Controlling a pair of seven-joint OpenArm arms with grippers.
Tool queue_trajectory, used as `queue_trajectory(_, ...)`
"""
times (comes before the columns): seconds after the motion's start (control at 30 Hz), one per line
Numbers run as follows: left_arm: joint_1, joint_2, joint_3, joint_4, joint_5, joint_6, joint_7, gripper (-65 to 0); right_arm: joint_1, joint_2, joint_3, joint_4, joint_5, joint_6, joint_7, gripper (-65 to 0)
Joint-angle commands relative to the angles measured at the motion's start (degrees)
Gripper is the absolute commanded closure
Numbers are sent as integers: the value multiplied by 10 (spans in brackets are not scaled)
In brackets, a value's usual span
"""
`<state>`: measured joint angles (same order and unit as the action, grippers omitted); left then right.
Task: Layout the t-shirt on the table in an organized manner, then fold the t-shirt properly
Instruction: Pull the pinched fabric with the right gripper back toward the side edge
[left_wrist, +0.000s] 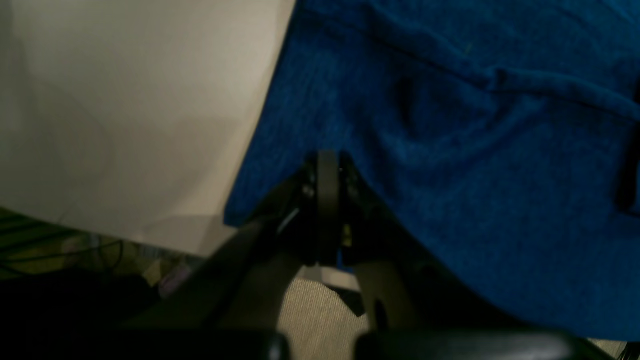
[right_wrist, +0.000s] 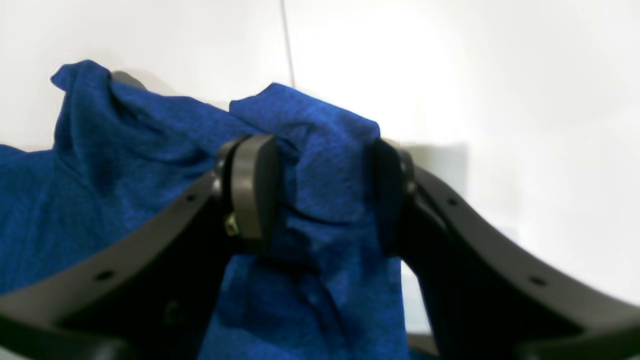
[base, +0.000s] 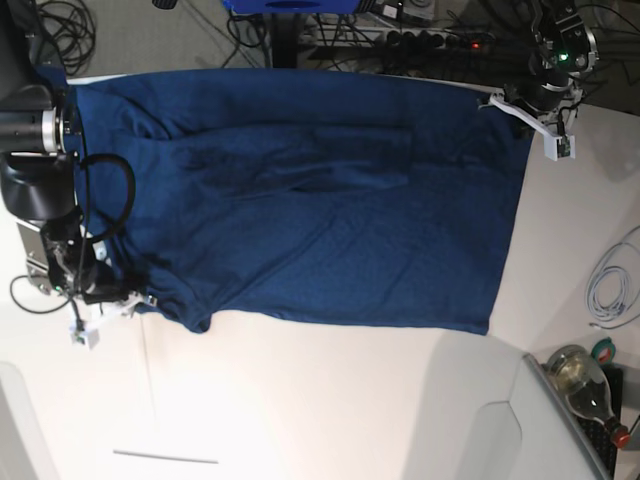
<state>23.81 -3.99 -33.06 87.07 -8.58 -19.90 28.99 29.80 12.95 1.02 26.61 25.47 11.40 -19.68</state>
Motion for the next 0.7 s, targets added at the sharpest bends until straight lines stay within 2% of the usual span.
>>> queue_trajectory(0.0, 1, -6, -3, 7, -3, -2, -11, 0, 15, 3, 1, 8, 3, 3, 1, -224)
queue_trajectory(0.1, 1, -7, -3, 6, -3, -2, -11, 0, 14, 5, 3, 14, 3, 3, 1, -8)
queue_trajectory(0.27, 1, -9, -3, -4, -3, -2, -11, 0, 2, 8, 3, 76, 3, 3, -4, 0)
queue_trajectory(0.47, -13, -22, -3, -45, -3, -2, -11, 0, -34, 23, 3, 221, 3, 3, -63, 0)
queue_trajectory(0.67, -11, -26, -3, -28, -8, -2, -9, 0, -88, 23, 1, 327, 3, 2, -88, 0)
